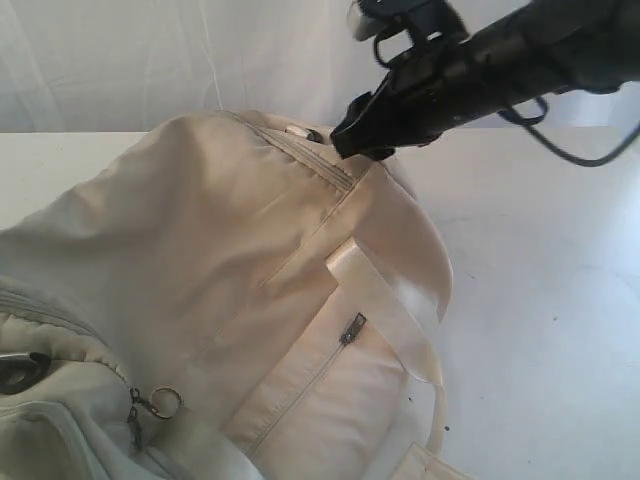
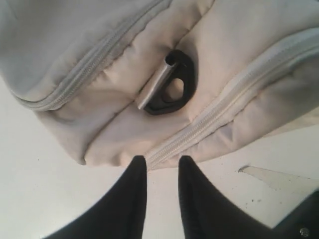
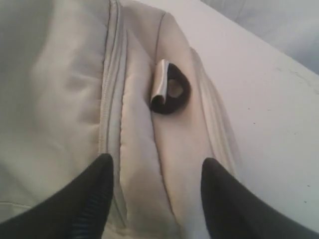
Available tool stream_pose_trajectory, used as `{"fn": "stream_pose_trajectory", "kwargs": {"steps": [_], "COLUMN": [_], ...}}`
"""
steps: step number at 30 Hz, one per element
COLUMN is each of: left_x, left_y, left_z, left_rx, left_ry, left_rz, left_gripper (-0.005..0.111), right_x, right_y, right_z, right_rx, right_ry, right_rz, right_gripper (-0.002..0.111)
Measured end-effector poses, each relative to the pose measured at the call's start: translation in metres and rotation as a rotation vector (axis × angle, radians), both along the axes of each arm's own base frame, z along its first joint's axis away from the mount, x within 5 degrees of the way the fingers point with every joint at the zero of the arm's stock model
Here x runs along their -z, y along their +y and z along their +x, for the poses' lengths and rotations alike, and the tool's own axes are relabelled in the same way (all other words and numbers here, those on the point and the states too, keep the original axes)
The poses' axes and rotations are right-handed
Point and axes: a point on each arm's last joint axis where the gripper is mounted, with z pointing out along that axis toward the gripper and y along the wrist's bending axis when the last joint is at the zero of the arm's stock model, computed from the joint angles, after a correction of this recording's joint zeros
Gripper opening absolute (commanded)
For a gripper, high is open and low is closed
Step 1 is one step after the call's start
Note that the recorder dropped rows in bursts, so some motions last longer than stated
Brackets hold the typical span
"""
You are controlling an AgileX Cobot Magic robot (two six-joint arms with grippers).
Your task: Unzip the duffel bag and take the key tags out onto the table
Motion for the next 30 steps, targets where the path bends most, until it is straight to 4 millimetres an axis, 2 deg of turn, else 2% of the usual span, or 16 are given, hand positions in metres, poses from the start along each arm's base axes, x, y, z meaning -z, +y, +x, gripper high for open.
{"fn": "stream_pose_trajectory", "kwargs": {"steps": [2,3,4,5,7,9,13,15,18,19,25,30], "left_x": [-0.002,-0.003,-0.005,-0.006,-0.006,-0.006,-0.002,-0.002,-0.006,-0.006,0.009,0.031], "left_y": [0.002,0.003,0.005,0.005,0.005,0.004,-0.008,-0.019,-0.028,-0.030,-0.034,-0.032], "left_z": [-0.003,-0.004,-0.005,-0.006,-0.006,-0.006,-0.016,-0.022,-0.023,-0.022,-0.012,0.005], "left_rx": [0.002,0.005,0.006,0.008,0.011,0.017,0.030,0.045,0.059,0.062,0.018,-0.099], "left_ry": [-0.023,-0.033,-0.045,-0.052,-0.059,-0.060,0.061,0.134,0.147,0.136,0.045,-0.053], "left_rz": [-0.030,-0.043,-0.061,-0.068,-0.076,-0.093,-0.232,-0.355,-0.467,-0.494,-0.543,-0.485], "left_gripper": [0.028,0.028,0.028,0.028,0.028,0.028,0.028,0.038,0.064,0.066,0.066,0.066], "right_x": [0.016,0.022,0.035,0.037,0.042,0.036,0.006,-0.002,-0.010,-0.010,-0.001,0.009], "right_y": [0.009,0.012,0.013,0.013,0.007,-0.002,-0.031,-0.051,-0.073,-0.077,-0.081,-0.082], "right_z": [0.012,0.015,0.021,0.022,0.023,0.017,-0.012,-0.026,-0.049,-0.058,-0.089,-0.099], "right_rx": [-0.025,-0.035,-0.027,-0.012,0.081,0.148,0.297,0.366,0.432,0.440,0.420,0.410], "right_ry": [0.024,0.030,0.057,0.069,0.125,0.156,0.249,0.343,0.464,0.492,0.551,0.571], "right_rz": [-0.029,-0.049,-0.077,-0.084,-0.103,-0.181,-0.383,-0.437,-0.480,-0.489,-0.467,-0.468], "right_gripper": [0.046,0.033,0.025,0.002,0.000,0.000,0.000,0.000,0.000,0.000,0.000,0.000]}}
